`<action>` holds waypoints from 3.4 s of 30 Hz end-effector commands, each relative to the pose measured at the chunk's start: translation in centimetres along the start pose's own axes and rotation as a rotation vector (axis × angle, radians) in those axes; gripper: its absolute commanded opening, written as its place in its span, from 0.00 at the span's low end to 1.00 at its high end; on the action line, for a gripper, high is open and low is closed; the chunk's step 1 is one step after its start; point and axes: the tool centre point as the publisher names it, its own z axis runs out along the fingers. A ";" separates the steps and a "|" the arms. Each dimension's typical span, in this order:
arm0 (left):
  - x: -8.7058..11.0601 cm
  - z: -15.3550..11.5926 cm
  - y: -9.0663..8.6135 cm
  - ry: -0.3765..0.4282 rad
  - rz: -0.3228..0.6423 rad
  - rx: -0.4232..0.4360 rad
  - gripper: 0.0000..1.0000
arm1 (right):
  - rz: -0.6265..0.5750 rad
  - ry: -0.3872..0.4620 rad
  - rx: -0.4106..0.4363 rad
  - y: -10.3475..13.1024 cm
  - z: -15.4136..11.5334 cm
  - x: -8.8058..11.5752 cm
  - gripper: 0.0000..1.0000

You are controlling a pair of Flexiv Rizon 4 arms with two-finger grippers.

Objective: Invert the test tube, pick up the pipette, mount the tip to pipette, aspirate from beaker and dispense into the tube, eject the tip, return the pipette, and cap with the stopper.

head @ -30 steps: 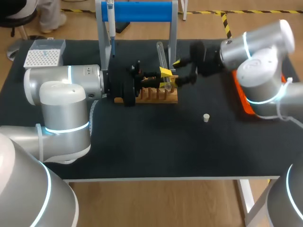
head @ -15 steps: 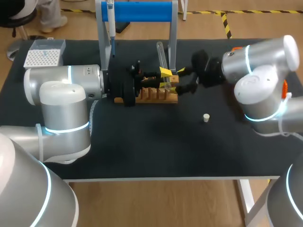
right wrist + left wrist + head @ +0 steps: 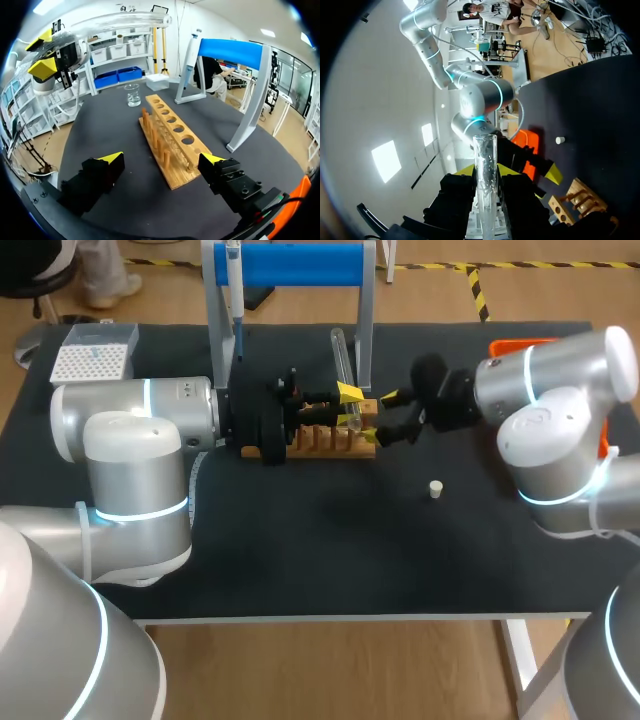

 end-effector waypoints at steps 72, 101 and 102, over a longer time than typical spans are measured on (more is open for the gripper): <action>-2.1 -1.4 4.7 0.131 -0.791 0.112 0.00 | 0.005 -0.005 -0.002 -0.3 0.0 -0.2 1.00; -0.8 -2.6 10.9 0.037 -1.345 -0.113 0.00 | 0.005 -0.005 -0.002 -0.3 0.0 -0.2 1.00; -0.7 -2.7 11.1 0.018 -1.360 -0.129 0.00 | 0.005 -0.005 -0.002 -0.3 0.0 -0.2 1.00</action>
